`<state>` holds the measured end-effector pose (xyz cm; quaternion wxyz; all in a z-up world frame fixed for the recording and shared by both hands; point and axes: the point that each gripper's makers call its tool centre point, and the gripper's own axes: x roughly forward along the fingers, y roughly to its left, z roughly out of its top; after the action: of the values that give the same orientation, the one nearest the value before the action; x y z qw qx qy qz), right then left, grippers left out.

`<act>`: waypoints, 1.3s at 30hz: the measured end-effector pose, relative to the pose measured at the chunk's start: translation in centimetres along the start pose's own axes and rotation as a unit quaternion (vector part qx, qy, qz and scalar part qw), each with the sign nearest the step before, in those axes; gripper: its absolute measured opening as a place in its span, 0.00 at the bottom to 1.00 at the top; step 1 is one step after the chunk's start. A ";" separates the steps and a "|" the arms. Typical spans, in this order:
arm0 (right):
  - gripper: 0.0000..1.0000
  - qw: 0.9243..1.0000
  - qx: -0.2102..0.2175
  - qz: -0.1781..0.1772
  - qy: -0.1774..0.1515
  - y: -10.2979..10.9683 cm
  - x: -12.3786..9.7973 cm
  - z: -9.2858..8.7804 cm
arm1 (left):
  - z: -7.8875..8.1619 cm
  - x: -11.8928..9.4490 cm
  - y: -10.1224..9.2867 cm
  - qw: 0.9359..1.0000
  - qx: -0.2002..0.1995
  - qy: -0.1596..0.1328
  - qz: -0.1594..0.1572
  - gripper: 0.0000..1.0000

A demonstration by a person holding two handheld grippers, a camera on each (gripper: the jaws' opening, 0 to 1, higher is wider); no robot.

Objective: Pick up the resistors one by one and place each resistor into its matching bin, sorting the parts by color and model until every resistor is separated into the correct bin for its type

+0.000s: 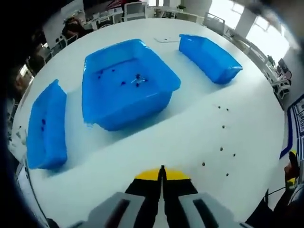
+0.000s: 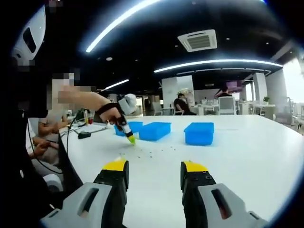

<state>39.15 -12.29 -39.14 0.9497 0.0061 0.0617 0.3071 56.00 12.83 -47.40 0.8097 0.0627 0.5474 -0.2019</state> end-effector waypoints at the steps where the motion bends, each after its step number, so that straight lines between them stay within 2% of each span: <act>1: 0.45 1.000 -0.001 0.000 0.000 0.0 0.1 0.0 | 0.0 -0.6 -0.2 1.000 -0.013 -0.017 -0.010 0.04; 4: 0.45 1.000 -0.002 0.002 0.000 0.0 0.4 0.2 | 0.2 -2.2 -0.7 0.997 -0.011 -0.066 -0.036 0.04; 6: 0.45 1.000 -0.006 0.003 0.001 0.1 0.7 0.3 | 1.1 -3.8 -1.0 0.990 0.012 -0.128 -0.050 0.04; 7: 0.45 1.000 -0.008 0.004 0.001 0.2 0.8 0.5 | 1.9 -4.9 -1.5 0.982 0.033 -0.175 -0.061 0.04; 9: 0.45 1.000 -0.010 0.006 -0.001 0.3 1.0 0.8 | 2.0 -6.6 -1.3 0.970 0.072 -0.227 -0.045 0.04; 10: 0.45 1.000 -0.011 0.007 -0.001 0.4 1.1 0.9 | 2.0 -7.4 -1.4 0.964 0.080 -0.252 -0.045 0.04; 11: 0.45 1.000 -0.014 0.007 0.000 0.5 1.2 1.0 | 1.9 -8.3 -1.9 0.958 0.067 -0.274 -0.058 0.04; 12: 0.45 1.000 -0.017 0.007 0.001 0.5 1.2 1.2 | 1.9 -9.5 -2.6 0.946 0.058 -0.309 -0.081 0.04; 13: 0.45 1.000 -0.019 0.008 0.002 0.6 1.2 1.4 | 2.0 -10.2 -2.7 0.938 0.051 -0.331 -0.089 0.04; 14: 0.45 1.000 -0.022 0.009 0.003 0.7 1.3 1.5 | 2.1 -11.0 -3.1 0.928 0.067 -0.355 -0.090 0.04; 16: 0.45 1.000 -0.029 0.009 0.006 0.7 1.3 1.6 | 2.5 -12.9 -2.9 0.905 0.089 -0.411 -0.062 0.04; 17: 0.45 0.999 -0.031 0.009 0.008 0.7 1.4 1.7 | 2.8 -14.0 -3.2 0.886 0.110 -0.446 -0.057 0.04; 18: 0.46 0.999 -0.034 0.009 0.009 0.7 1.4 1.8 | 3.1 -15.1 -3.3 0.871 0.102 -0.477 -0.055 0.04; 19: 0.46 0.999 -0.037 0.008 0.010 0.7 1.4 2.0 | 3.3 -15.8 -3.1 0.861 0.088 -0.498 -0.056 0.04; 20: 0.46 0.999 -0.041 0.006 0.012 0.6 1.3 2.2 | 3.3 -16.3 -3.0 0.853 0.071 -0.513 -0.058 0.04; 21: 0.46 0.999 -0.044 0.005 0.013 0.5 1.3 2.3 | 3.4 -16.4 -2.8 0.850 0.067 -0.520 -0.055 0.04; 22: 0.46 0.999 -0.045 0.004 0.013 0.4 1.2 2.5 | 3.6 -16.7 -2.6 0.843 0.072 -0.531 -0.050 0.04; 23: 0.46 0.999 -0.046 0.003 0.013 0.4 1.2 2.6 | 3.8 -16.7 -2.3 0.840 0.062 -0.537 -0.045 0.04; 25: 0.46 0.999 -0.050 0.000 0.016 0.2 1.2 2.6 | 4.4 -16.3 -1.8 0.840 0.051 -0.539 -0.047 0.04; 28: 0.46 0.998 -0.053 0.000 0.017 0.4 1.2 2.7 | 5.8 -15.5 -1.1 0.843 0.038 -0.535 -0.048 0.05; 29: 0.46 0.998 -0.053 0.000 0.016 0.5 1.2 2.7 | 6.5 -15.5 -0.8 0.839 0.037 -0.541 -0.046 0.05; 31: 0.46 0.999 -0.051 -0.001 0.015 0.6 1.1 2.7 | 8.1 -15.3 0.1 0.835 0.027 -0.548 -0.041 0.05; 32: 0.46 0.999 -0.051 -0.001 0.015 0.6 1.1 2.7 | 8.4 -15.3 0.3 0.835 0.026 -0.548 -0.041 0.05; 35: 0.46 0.999 -0.047 -0.002 0.015 0.7 1.1 2.5 | 11.7 -14.6 1.7 0.834 0.011 -0.551 -0.037 0.05; 39: 0.46 0.999 -0.048 -0.001 0.015 0.9 1.0 2.6 | 14.8 -13.4 3.3 0.837 0.005 -0.546 -0.017 0.05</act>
<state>39.72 -10.92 -36.66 0.9481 -0.0439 0.0610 0.3091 65.73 14.55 -29.74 0.9734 -0.0629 0.0162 -0.2195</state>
